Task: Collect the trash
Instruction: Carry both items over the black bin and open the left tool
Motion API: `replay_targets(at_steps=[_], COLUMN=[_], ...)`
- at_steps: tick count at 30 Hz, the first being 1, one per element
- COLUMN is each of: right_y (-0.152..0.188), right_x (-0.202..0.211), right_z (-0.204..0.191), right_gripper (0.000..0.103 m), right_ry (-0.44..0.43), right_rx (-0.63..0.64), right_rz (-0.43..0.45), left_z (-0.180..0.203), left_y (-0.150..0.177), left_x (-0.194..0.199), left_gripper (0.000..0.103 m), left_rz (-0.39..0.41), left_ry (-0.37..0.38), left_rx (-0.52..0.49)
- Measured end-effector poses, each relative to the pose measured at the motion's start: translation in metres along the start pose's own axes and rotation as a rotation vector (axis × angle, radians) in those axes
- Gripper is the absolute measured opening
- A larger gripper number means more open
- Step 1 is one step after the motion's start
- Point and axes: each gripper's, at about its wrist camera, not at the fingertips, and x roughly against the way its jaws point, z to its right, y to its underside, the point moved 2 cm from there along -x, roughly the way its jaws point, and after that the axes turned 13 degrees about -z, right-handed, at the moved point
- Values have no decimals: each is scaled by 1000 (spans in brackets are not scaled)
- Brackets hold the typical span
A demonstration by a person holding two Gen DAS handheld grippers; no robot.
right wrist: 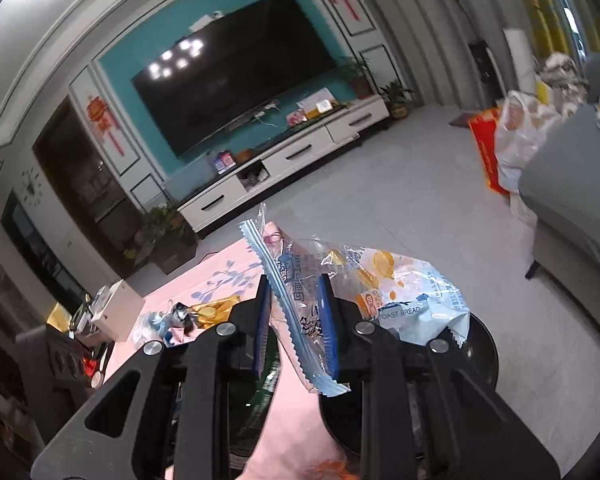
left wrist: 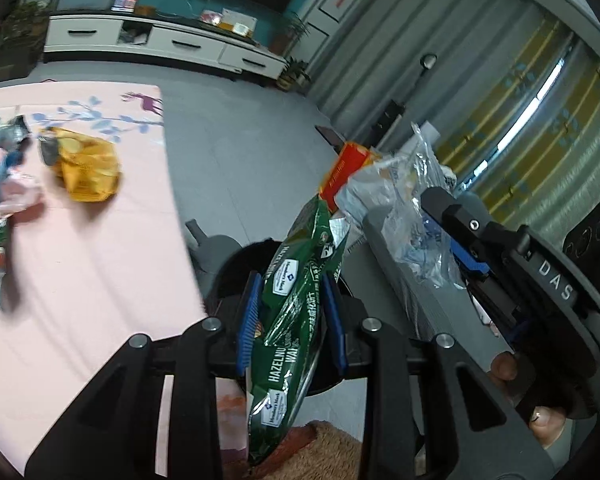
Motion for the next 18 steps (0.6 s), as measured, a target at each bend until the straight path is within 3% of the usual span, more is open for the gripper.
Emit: replay_targets(at_steps=[18], right_y=[-3], right_x=[-25], right_z=[81], right_gripper=[25], right_ry=[28], right_rx=[-213], right_rz=[-111], left_z=[34], left_y=[-3], left_x=[-105], left_gripper=[32], left_rz=[-191], left_ry=[-5], left_rx=[-28])
